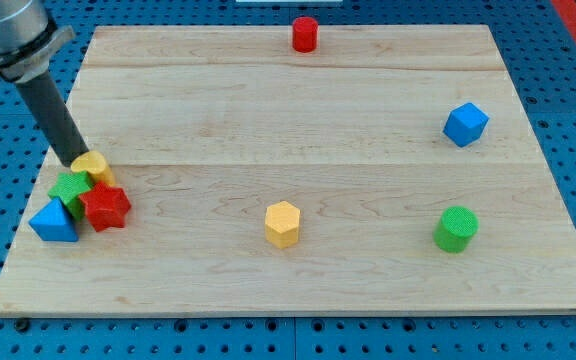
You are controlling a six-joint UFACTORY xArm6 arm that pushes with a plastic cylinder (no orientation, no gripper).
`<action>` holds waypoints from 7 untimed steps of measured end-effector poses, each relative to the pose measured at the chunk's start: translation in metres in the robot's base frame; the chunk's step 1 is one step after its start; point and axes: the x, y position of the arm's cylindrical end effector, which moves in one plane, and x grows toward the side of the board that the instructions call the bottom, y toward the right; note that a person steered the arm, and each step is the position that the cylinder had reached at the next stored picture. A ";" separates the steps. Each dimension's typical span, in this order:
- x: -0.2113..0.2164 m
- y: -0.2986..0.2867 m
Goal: Move the yellow hexagon slightly top right of the red star
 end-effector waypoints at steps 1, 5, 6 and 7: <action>-0.023 0.025; 0.029 0.246; 0.077 0.300; 0.117 0.305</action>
